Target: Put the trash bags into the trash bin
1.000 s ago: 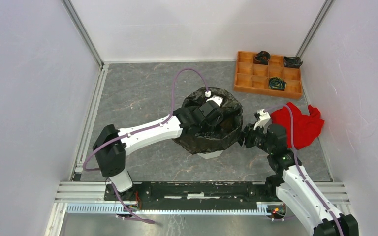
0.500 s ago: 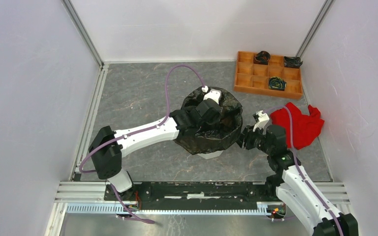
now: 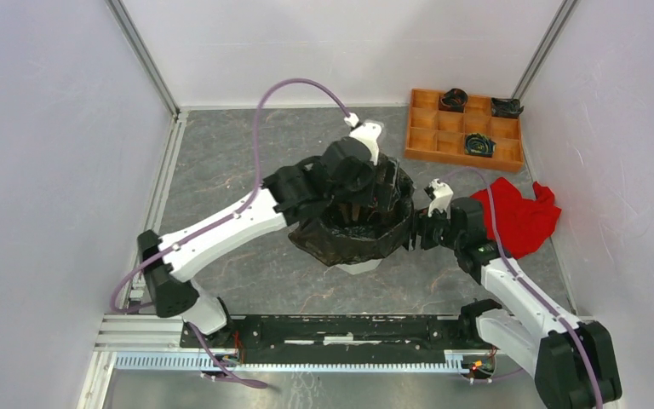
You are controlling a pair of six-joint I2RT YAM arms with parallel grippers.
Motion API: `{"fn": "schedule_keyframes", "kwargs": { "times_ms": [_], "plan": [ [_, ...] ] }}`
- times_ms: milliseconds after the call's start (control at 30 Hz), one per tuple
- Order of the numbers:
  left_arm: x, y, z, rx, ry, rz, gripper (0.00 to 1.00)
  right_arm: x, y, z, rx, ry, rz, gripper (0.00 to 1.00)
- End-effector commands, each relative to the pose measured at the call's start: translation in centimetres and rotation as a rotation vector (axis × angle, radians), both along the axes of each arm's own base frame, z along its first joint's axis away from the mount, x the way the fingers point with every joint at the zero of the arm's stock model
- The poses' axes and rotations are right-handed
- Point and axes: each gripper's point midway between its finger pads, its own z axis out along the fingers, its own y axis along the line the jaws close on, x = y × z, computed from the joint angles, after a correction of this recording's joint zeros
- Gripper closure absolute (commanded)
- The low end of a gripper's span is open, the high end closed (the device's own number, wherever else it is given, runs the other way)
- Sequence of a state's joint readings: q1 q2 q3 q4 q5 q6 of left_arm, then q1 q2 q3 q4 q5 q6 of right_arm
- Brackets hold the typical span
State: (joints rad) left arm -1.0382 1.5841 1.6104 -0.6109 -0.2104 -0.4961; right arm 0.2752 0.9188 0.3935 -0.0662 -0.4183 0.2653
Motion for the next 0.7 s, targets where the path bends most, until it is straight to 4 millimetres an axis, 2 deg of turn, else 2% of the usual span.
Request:
{"fn": "schedule_keyframes", "kwargs": {
  "times_ms": [0,67,133,200,333,400,500,667],
  "plan": [
    [-1.7,3.2,8.2,-0.081,-0.122,-0.046,0.05,2.4,1.6,3.1,0.009,-0.127,0.059,0.24],
    [-2.2,5.0,10.0,-0.092,-0.151,-0.027,0.03,2.5,2.9,3.4,0.020,-0.145,0.099,0.23],
    [-2.9,7.1,11.7,-0.090,-0.179,-0.018,0.00,2.4,5.0,3.7,0.033,-0.173,0.165,0.21],
    [-3.7,9.3,14.2,-0.115,-0.211,0.006,0.00,2.1,7.2,3.8,0.035,-0.181,0.220,0.21],
    [-5.9,13.9,18.6,-0.185,-0.271,0.034,0.00,1.2,13.0,4.3,0.056,-0.213,0.335,0.21],
    [-6.8,16.0,20.1,-0.215,-0.295,0.051,0.00,0.9,16.1,4.6,0.070,-0.244,0.392,0.21],
    [-7.8,18.3,20.9,-0.242,-0.310,0.077,0.00,-0.3,21.8,4.6,0.064,-0.273,0.515,0.21],
    [-8.6,20.1,19.9,-0.243,-0.297,0.102,0.00,-3.0,31.3,5.0,0.065,-0.329,0.704,0.21]
  ]
}}
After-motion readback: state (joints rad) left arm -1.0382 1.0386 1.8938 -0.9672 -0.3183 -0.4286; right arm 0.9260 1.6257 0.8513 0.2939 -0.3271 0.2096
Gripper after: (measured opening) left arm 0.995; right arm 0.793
